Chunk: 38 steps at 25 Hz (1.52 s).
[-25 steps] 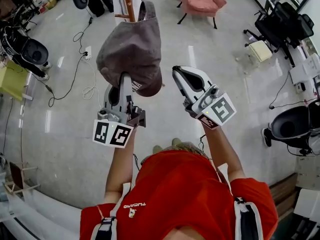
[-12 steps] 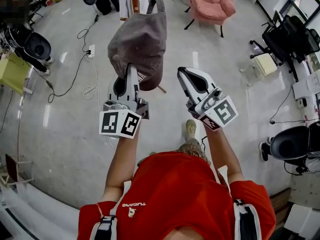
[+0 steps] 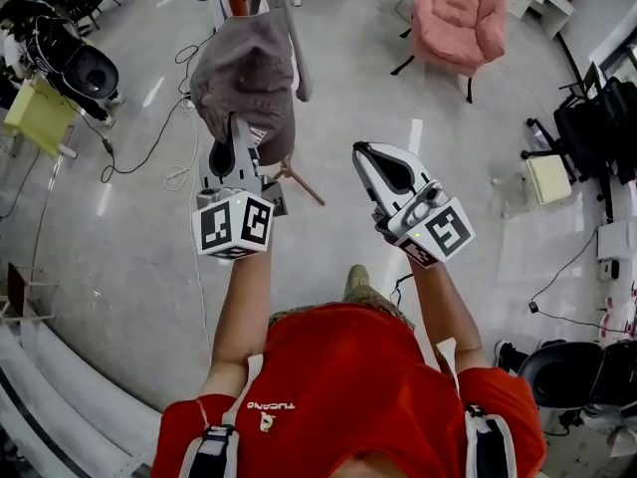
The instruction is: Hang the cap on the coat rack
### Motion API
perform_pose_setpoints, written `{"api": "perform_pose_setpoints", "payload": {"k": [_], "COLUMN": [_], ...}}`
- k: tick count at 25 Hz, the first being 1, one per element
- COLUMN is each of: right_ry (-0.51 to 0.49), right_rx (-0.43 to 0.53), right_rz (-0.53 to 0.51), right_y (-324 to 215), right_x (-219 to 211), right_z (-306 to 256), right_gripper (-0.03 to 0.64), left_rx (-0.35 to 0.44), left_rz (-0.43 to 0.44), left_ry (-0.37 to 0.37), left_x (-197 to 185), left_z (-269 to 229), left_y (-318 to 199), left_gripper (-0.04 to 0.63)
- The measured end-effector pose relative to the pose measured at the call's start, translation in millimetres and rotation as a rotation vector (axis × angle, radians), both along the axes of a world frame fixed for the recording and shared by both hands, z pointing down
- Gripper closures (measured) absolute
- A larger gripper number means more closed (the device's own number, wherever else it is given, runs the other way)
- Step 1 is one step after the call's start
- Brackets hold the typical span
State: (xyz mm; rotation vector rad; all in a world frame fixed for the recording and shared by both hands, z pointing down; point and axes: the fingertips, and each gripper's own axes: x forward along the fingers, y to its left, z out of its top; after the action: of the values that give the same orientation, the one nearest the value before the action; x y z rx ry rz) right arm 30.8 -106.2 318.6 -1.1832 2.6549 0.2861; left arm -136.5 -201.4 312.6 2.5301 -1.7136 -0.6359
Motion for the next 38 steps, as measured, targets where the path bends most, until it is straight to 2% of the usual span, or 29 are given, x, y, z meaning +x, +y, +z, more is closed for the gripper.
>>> {"api": "perform_pose_setpoints", "payload": {"k": [7, 11, 15, 27, 33, 38], "right_ry": [0.013, 0.010, -0.002, 0.002, 0.001, -0.004], "right_rx": [-0.027, -0.038, -0.053, -0.097, -0.116, -0.132], "right_rz": [-0.072, -0.089, -0.107, -0.154, -0.174, -0.175], "right_y": [-34, -46, -55, -89, -99, -105], "right_x": [94, 127, 142, 161, 154, 149], "right_z": [-7, -2, 8, 25, 31, 36], "right_gripper": [0.594, 0.594, 0.594, 0.594, 0.594, 0.594], "left_rx": [-0.006, -0.034, -0.053, -0.108, -0.096, -0.116], "left_rz": [-0.250, -0.356, -0.442, -0.627, -0.653, -0.648], "left_ry": [-0.085, -0.108, -0.158, -0.267, -0.388, -0.376], "left_x": [63, 74, 77, 70, 80, 79], "left_z": [-12, -3, 7, 28, 31, 35], "left_y": [-56, -76, -92, -134, -142, -150], "left_gripper": [0.583, 0.583, 0.583, 0.582, 0.581, 0.581]}}
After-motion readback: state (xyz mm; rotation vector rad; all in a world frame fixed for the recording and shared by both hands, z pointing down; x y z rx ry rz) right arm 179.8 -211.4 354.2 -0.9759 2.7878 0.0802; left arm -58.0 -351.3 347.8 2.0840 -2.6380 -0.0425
